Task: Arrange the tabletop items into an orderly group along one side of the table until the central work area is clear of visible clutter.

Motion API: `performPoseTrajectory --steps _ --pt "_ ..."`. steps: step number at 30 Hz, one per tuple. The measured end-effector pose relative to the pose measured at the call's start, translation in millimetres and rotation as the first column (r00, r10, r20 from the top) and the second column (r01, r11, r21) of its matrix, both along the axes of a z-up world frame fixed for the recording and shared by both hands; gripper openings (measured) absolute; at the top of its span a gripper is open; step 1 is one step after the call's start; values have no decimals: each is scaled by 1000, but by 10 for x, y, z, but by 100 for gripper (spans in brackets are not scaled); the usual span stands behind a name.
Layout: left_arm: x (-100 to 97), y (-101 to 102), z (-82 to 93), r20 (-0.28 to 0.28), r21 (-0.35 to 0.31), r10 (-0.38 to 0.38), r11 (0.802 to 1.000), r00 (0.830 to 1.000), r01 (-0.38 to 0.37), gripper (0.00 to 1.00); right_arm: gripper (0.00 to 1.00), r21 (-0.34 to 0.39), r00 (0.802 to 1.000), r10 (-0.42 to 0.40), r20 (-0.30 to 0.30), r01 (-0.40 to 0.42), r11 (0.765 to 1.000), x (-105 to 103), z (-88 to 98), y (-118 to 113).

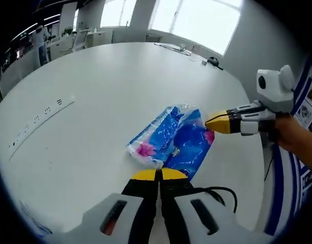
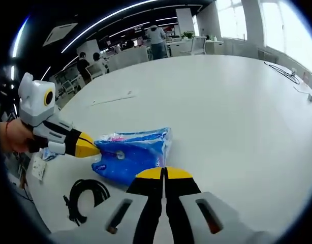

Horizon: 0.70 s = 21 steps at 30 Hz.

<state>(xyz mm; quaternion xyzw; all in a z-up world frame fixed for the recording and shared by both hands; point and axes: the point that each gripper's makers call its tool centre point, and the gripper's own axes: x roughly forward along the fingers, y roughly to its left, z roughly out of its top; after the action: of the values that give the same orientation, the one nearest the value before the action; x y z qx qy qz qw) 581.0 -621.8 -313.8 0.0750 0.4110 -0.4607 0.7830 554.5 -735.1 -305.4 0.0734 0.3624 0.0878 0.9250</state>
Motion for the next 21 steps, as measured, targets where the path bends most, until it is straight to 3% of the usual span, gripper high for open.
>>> performPoseTrajectory --steps 7,21 --pt "-29 24 -119 -21 8 8 1000 1000 -8 0 0 3 1000 -6 -17 6 1000 -31 -99 21" --pt "-46 17 -120 -15 -6 3 1000 1000 -3 0 0 5 999 -21 -28 21 1000 -51 -158 23"
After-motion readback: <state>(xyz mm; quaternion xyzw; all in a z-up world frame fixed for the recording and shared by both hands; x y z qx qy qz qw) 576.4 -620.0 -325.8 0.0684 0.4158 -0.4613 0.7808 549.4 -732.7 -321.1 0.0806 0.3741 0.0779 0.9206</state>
